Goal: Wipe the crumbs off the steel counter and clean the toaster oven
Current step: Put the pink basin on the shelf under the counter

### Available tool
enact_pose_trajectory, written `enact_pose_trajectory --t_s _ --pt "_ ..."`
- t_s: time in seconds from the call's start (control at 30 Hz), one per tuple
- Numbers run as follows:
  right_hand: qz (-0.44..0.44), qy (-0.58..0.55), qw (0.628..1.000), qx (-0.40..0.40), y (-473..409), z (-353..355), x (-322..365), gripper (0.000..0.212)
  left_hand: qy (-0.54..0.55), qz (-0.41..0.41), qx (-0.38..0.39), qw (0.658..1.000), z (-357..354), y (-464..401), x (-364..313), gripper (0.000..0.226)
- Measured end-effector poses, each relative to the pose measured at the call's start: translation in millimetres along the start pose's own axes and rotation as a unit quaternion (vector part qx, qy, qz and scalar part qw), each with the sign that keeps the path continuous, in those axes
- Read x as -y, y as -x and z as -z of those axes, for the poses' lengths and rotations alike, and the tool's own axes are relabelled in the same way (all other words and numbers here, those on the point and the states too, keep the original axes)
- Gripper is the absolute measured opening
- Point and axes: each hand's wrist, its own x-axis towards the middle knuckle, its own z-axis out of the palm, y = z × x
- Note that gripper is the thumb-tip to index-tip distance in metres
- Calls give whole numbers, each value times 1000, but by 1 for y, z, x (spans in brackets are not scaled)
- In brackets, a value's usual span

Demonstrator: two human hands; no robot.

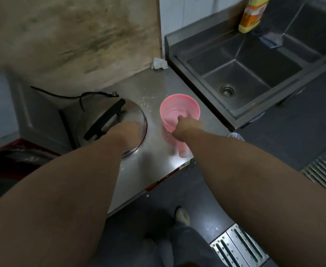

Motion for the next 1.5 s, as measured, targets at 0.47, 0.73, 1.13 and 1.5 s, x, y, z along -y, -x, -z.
enact_pose_trajectory --t_s 0.47,0.73,1.13,1.5 --pt "-36 -63 997 -10 6 -30 -28 68 44 -57 14 997 -10 -54 -11 47" --pt "-87 -125 987 40 2 -44 -6 67 35 -60 21 997 -28 -54 16 30" --pt "-149 -139 977 -66 29 -48 30 42 21 -53 -8 998 -46 -26 72 40" --pt "-198 -176 961 -81 154 -63 28 37 -1 -177 -60 982 -44 41 55 34"
